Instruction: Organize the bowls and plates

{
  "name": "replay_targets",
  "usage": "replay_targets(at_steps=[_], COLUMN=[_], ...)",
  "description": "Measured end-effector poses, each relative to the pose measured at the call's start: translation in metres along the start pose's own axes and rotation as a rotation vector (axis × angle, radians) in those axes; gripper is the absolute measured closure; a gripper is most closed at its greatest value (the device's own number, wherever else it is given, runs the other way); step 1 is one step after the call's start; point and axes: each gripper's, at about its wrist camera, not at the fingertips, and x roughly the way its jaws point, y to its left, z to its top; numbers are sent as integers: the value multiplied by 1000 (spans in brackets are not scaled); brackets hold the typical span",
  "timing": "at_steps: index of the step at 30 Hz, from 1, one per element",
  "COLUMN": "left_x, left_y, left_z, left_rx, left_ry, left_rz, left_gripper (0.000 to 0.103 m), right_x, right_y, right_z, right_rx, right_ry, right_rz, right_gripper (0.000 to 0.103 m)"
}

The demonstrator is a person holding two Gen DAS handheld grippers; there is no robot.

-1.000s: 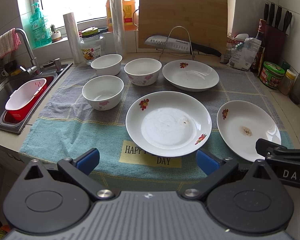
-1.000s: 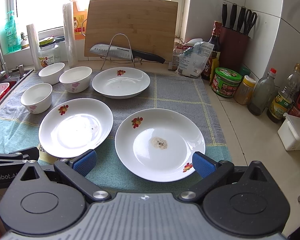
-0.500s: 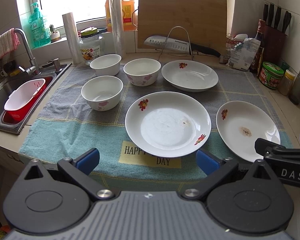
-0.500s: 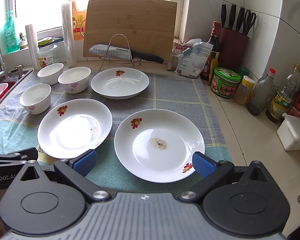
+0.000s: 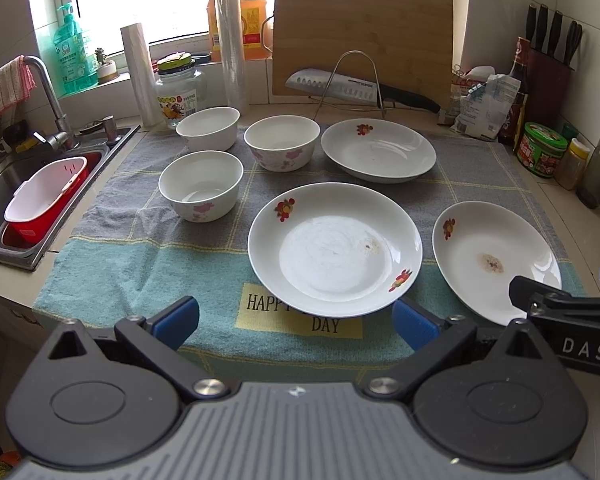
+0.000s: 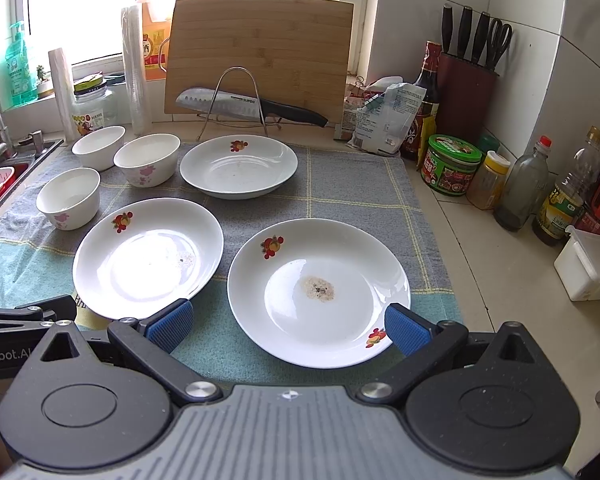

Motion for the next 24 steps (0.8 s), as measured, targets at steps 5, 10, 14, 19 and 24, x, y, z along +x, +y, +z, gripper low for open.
replay_targets(at_steps=[5, 10, 14, 19, 24], left_x=[5, 10, 13, 15, 20], left_y=[0, 0, 2, 8, 11], left_z=[0, 0, 1, 0, 3], left_rx=[6, 13, 15, -16, -5], left_ry=[8, 17, 5, -47, -57], left_rz=[-7, -19, -49, -71, -117], left_gripper=[1, 1, 1, 1, 1], right_x=[2, 6, 3, 9, 26], right_y=[-2, -3, -6, -17, -27], right_z=[0, -1, -1, -11, -23], right_rx=[5, 7, 8, 13, 15], right_ry=[-8, -7, -41, -74, -62], right_rz=[19, 23, 47, 71, 56], right_gripper=[0, 0, 0, 0, 0])
